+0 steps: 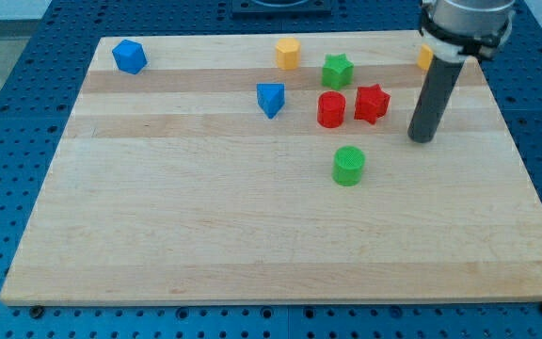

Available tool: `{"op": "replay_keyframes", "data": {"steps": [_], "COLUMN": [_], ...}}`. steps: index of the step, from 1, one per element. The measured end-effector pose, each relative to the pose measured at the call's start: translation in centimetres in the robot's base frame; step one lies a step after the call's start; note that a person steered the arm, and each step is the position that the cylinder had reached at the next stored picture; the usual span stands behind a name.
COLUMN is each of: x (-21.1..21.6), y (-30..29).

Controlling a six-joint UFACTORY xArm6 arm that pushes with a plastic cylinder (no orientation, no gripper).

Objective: Move green circle slightly left and up

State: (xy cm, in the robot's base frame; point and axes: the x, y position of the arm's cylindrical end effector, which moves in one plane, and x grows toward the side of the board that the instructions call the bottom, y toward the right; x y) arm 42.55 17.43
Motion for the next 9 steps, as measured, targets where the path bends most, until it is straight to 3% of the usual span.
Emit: {"op": "replay_keyframes", "data": {"steps": [2, 6, 9], "x": [4.5, 4.8, 2.8], "y": [-5.6, -20.3, -22.1]}}
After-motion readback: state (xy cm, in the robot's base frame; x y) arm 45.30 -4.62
